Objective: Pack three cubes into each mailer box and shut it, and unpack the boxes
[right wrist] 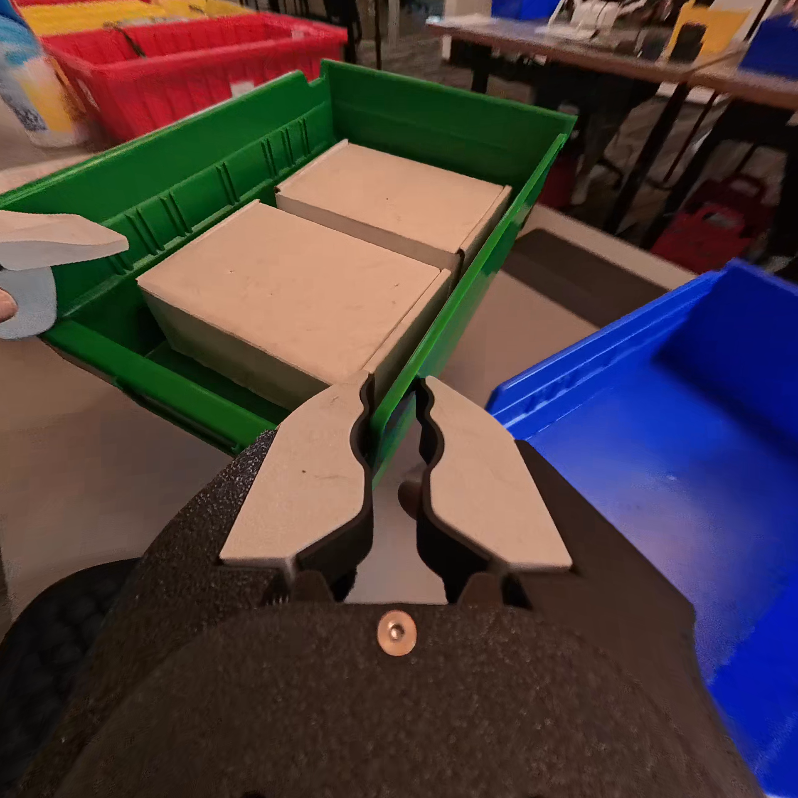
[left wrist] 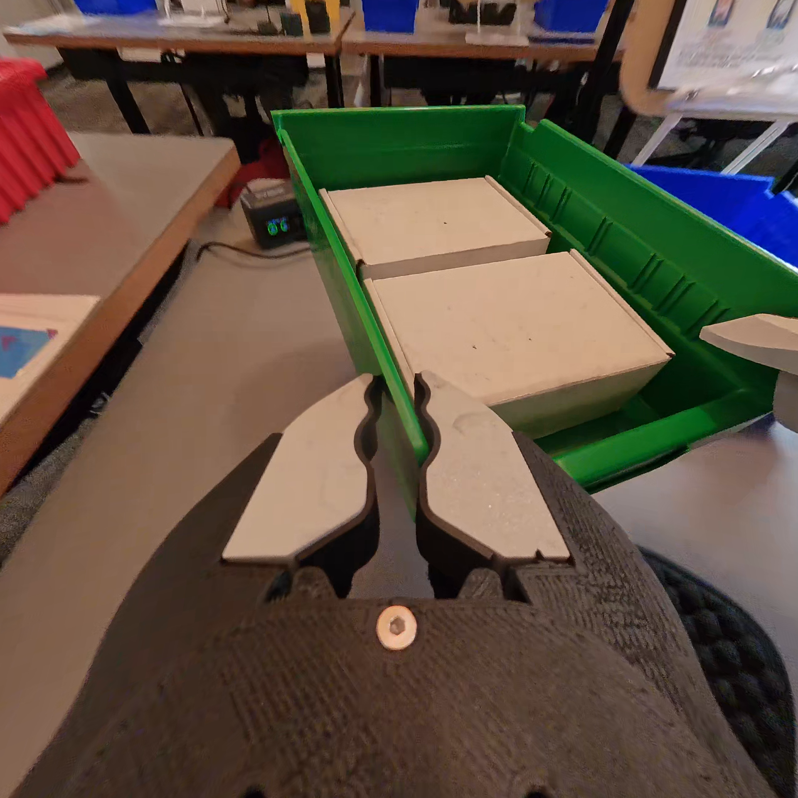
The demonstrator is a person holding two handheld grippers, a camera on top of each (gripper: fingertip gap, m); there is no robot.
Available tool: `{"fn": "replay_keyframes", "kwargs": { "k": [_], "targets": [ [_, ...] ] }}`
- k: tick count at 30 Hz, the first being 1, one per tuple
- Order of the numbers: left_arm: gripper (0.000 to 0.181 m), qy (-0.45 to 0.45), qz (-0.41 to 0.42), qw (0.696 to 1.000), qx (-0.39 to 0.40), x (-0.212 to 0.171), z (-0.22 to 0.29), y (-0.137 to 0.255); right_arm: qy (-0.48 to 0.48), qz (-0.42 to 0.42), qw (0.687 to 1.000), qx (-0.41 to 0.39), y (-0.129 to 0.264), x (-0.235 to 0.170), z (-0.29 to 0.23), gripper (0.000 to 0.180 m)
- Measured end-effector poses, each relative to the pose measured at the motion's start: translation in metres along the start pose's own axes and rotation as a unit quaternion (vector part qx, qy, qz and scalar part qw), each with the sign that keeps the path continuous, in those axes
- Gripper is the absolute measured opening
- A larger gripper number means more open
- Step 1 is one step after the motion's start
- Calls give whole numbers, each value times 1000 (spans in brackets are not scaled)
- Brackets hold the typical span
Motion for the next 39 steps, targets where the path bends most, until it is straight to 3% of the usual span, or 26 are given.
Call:
{"fn": "replay_keyframes", "kwargs": {
  "k": [6, 11, 14, 17, 19, 22, 25, 27, 29, 31, 36, 39],
  "targets": [
    [12, 23, -22, 999, -27, -54, -7, -38, 5, -37, 999, -2, -26, -51, 0, 21],
    [15, 22, -14, 999, -43, -73, 7, -58, 23, -57, 998, -12, -28, -76, 16, 22],
    [32, 11, -4, 998, -67, -71, 13, -60, 41, -66, 996, 35, -17, -79, 19, 25],
    [49, -42, 29, 997, -60, -50, 7, -42, 68, -86, 990, 87, 11, -69, 32, 54],
    [52, -106, 44, 990, -76, -31, 16, -25, 101, -115, 982, 115, 27, -66, 47, 59],
    [57, -203, 8, 967, -151, -24, 59, -12, 207, -221, 949, 86, 29, -87, 78, 71],
    [66, -297, -86, 922, -234, -53, 107, -24, 268, -290, 917, 61, 5, -113, 94, 72],
    [71, -357, -158, 884, -257, -83, 123, -39, 290, -326, 899, 44, -9, -131, 102, 67],
    [74, -407, -219, 847, -264, -108, 127, -51, 307, -345, 887, 32, -14, -143, 107, 49],
    [67, -427, -242, 827, -272, -120, 130, -61, 314, -330, 890, 9, -12, -140, 114, 30],
    [33, -464, -264, 802, -268, -133, 125, -78, 314, -326, 892, 20, 27, -152, 125, 29],
    [33, -462, -257, 803, -277, -132, 128, -80, 317, -327, 890, 4, 61, -167, 141, 29]
  ]
}}
Point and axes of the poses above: each gripper's, where its closed fingertips meet, y back along the fingers, x out of its top, z = x × y across the jaws, the point moved 2 cm from there along y, back along the fingers, and after that the axes turned 1 degree about -x, right-handed, at the moved point
